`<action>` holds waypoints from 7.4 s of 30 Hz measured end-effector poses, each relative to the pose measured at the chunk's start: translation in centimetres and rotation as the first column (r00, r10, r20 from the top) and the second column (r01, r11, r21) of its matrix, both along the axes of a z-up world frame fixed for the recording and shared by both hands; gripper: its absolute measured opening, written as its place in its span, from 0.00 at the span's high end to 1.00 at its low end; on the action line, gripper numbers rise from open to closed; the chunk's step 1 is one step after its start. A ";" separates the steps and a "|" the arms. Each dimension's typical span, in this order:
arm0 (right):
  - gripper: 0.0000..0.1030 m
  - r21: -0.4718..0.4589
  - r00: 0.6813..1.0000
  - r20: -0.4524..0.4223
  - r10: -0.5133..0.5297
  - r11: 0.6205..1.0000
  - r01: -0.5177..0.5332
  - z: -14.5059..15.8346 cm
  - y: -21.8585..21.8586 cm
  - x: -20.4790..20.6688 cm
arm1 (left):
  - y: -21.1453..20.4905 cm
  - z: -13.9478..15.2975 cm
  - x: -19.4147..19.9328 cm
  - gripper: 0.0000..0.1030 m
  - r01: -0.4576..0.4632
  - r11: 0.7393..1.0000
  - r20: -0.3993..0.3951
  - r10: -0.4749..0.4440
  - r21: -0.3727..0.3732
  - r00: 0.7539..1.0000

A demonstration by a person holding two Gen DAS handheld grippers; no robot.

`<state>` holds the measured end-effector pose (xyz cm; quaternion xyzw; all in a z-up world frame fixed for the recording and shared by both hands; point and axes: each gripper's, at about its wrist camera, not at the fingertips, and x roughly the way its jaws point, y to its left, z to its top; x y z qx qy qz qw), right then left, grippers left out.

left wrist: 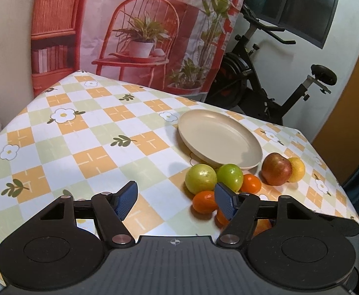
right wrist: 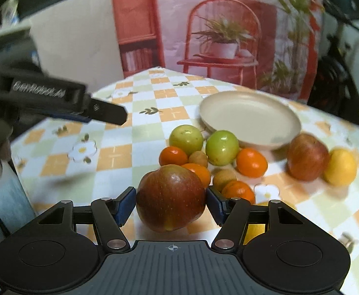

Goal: Organize fruits
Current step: 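Move the right tool toward the dark red apple near the fruit pile, then close the right gripper on the dark red apple and lift it, then carry the dark red apple with the right gripper over the beige plate, then lower the apple onto the plate and open the right gripper, then move the right tool back toward the tangerines beside the plate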

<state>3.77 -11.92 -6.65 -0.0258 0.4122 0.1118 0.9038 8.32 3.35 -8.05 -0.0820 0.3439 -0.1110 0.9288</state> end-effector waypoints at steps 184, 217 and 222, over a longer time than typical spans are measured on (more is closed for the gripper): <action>0.44 0.091 0.953 0.034 -0.301 0.951 0.297 4.1 -11.5 3.7 | -4.8 5.1 8.1 0.57 0.103 0.994 -0.048 -0.102 0.033 0.994; 0.46 0.011 0.984 -0.141 -0.109 0.994 0.111 3.1 -7.2 6.3 | -1.7 3.0 7.3 0.56 -0.008 0.991 -0.094 0.021 0.135 0.995; 0.52 -0.028 0.974 -0.223 -0.034 0.999 0.028 1.9 -5.6 6.9 | -1.9 3.0 6.7 0.56 0.007 0.987 -0.043 0.000 0.163 0.999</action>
